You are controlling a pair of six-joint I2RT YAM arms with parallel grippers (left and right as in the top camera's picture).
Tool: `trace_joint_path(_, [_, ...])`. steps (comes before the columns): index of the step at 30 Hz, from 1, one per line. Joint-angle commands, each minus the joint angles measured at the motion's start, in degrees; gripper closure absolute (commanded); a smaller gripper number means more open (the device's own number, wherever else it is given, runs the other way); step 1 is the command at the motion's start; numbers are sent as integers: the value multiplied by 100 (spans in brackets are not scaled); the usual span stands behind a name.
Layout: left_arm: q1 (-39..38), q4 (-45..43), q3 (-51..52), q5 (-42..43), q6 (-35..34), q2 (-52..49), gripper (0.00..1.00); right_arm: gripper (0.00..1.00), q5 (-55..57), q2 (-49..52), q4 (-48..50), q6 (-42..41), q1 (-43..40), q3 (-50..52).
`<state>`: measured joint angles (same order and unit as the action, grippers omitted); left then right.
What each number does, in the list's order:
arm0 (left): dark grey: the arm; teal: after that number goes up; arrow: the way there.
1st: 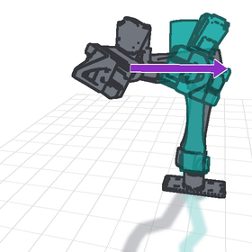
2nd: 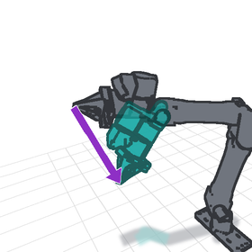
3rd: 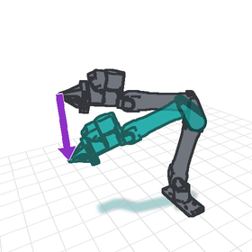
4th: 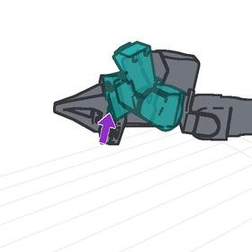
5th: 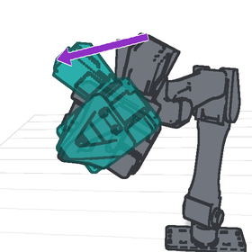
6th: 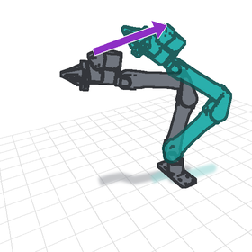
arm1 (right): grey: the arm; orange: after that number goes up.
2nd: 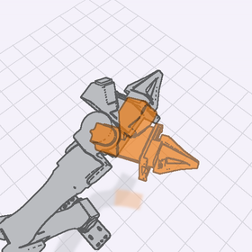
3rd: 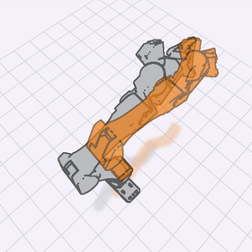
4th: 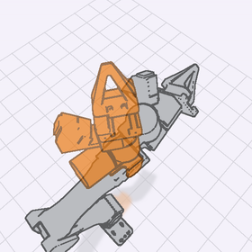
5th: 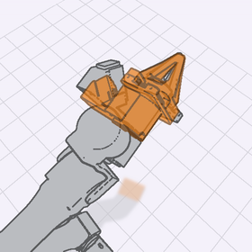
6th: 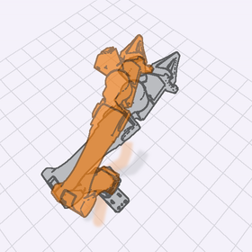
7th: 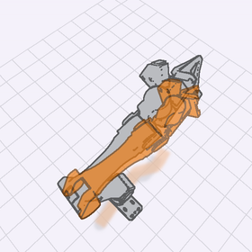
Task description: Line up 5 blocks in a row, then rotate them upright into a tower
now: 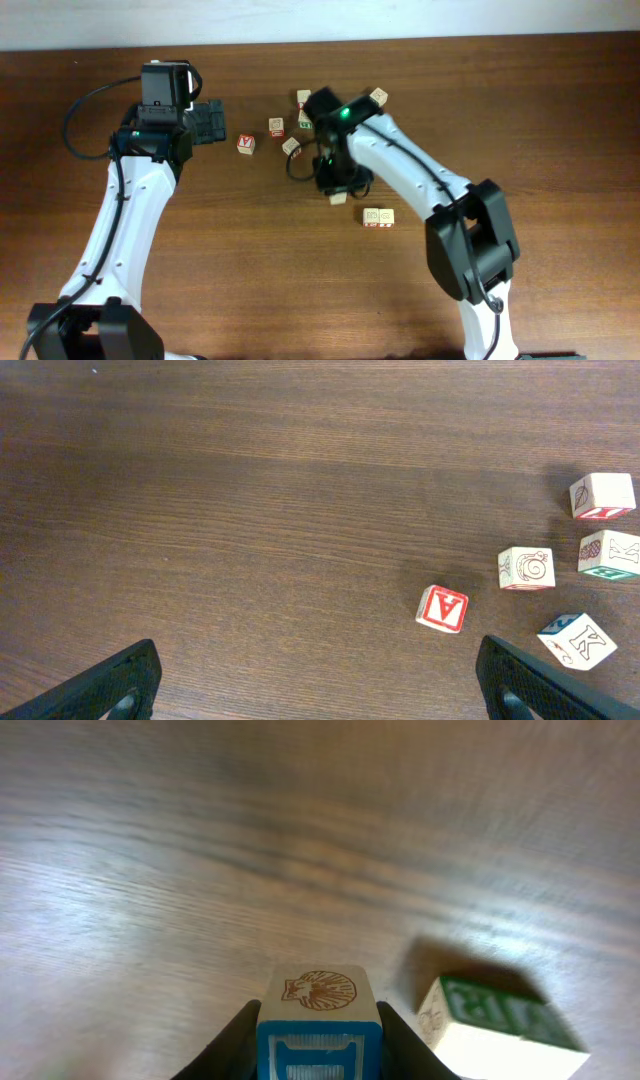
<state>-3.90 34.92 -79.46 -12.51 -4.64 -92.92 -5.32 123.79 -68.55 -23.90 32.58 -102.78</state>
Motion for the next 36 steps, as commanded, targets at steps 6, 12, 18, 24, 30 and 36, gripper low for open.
trace_joint_path(6, [20, -7, -120, -81, -94, -50, 1, 70, 474, -61, 199, -841, 111, 968])
trace_joint_path(12, [20, -4, -120, -79, -94, -50, 1, 69, 492, -61, 254, -855, 111, 1047])
trace_joint_path(18, [20, -7, -120, -81, -94, -50, 1, 60, 468, -63, 229, -855, 111, 1038])
trace_joint_path(24, [20, 0, -120, -81, -94, -50, 1, 60, 612, -66, 35, -761, 109, 518])
trace_joint_path(30, [20, 20, -120, -81, -94, -50, 1, 56, 1665, -66, 79, -348, 35, -968])
trace_joint_path(36, [20, 35, -120, -81, -94, -50, 1, 46, 1834, 90, 1668, 76, -619, -1091])
